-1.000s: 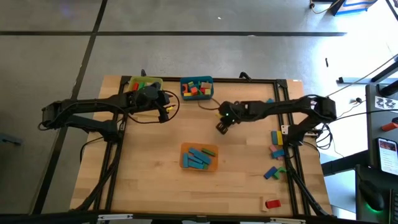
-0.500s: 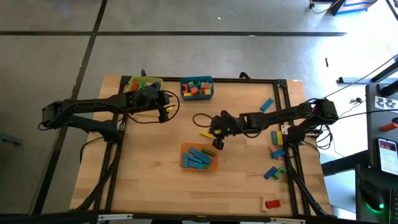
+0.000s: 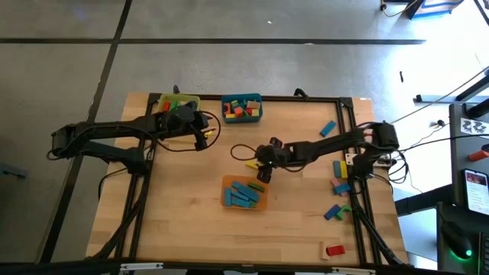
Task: Sort blocks by size
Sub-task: Put the yellow rectangular block into the orange bin
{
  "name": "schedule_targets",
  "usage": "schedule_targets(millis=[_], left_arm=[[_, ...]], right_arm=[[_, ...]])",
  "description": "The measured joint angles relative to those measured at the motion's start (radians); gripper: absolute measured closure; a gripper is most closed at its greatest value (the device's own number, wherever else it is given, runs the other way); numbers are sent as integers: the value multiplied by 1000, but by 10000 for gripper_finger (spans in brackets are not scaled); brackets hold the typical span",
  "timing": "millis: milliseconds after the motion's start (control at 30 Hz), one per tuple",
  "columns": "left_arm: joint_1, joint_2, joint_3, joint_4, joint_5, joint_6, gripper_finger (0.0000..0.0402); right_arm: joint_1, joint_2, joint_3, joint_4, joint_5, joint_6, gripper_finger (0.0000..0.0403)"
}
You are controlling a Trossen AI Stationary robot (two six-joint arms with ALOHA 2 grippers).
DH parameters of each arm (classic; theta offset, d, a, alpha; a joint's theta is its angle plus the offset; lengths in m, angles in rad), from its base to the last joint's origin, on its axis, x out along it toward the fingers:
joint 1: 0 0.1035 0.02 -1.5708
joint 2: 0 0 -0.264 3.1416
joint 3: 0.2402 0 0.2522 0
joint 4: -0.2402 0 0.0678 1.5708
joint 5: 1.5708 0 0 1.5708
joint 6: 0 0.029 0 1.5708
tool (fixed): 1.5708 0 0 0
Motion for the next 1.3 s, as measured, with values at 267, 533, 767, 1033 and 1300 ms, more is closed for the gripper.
schedule_targets(millis=[267, 533, 767, 1033, 1300], left_arm=[[0, 0, 0, 0, 0, -1, 205], [0, 0, 0, 0, 0, -2, 205], [0, 0, 0, 0, 0, -2, 205], [0, 0, 0, 1, 0, 1, 205], [0, 0, 0, 0, 0, -2, 205]], right_arm=[[-9, 101, 3, 24, 27, -5, 134], [-8, 122, 1, 77, 37, -27, 137], [-8, 118, 1, 74, 43, -29, 143], [-7, 92, 103, 21, 43, -22, 144], [-61, 122, 174, -25, -61, 86, 144]])
